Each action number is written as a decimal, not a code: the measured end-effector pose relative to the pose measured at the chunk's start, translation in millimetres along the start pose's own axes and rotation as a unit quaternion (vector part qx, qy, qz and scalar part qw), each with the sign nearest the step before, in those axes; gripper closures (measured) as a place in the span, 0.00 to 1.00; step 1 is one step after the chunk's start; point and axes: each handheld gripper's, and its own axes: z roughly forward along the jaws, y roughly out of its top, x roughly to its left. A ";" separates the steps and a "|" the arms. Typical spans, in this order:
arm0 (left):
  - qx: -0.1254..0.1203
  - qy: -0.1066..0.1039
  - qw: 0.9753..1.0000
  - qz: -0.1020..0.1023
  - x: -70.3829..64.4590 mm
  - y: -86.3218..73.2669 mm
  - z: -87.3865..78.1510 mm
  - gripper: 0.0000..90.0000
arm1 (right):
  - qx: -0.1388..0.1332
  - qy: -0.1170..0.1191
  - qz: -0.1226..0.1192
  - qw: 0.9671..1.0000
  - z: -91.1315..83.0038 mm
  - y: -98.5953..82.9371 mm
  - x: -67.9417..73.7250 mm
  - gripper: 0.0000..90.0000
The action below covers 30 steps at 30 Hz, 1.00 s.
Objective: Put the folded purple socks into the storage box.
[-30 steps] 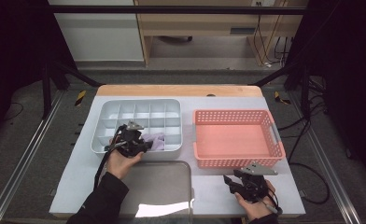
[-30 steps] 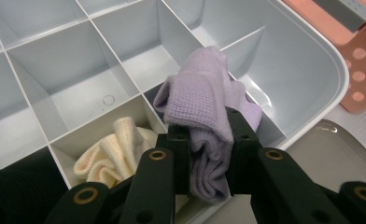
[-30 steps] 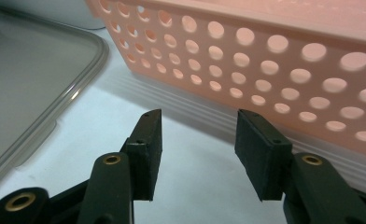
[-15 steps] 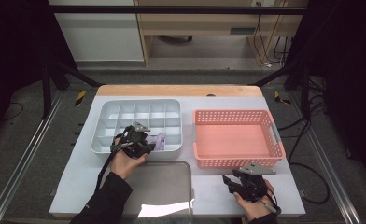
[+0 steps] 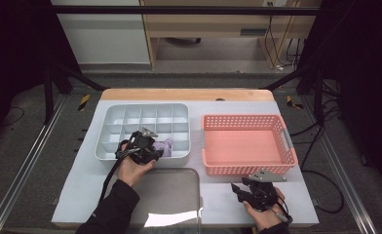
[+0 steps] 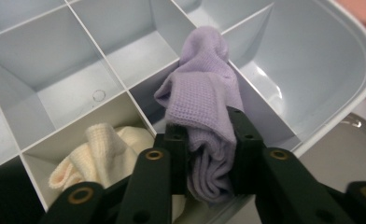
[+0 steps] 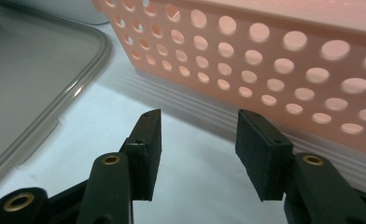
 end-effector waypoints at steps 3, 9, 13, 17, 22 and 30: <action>-0.023 0.006 1.000 -0.001 2.0 -3.0 -8.5 0.63 | 0.000 0.000 0.001 1.000 -0.2 -0.2 -0.2 0.56; -0.070 0.002 0.998 -0.005 1.2 -5.8 -18.6 0.71 | -0.001 0.000 0.001 1.000 -0.4 0.0 -0.1 0.56; -0.068 0.005 0.998 -0.009 -1.7 -5.7 -10.5 0.85 | -0.002 0.000 0.000 1.000 -0.9 0.0 0.0 0.57; -0.051 0.016 0.999 -0.007 -3.2 -4.9 -4.1 0.87 | 0.001 0.000 0.000 1.000 0.1 -0.2 0.2 0.57; -0.021 0.009 1.000 -0.007 -0.5 -6.9 2.2 0.88 | 0.003 0.002 -0.003 1.000 1.2 -0.2 1.2 0.57; -0.051 -0.002 0.999 -0.019 1.5 -8.0 -9.8 0.72 | 0.003 0.002 -0.002 1.000 0.5 -0.5 1.0 0.56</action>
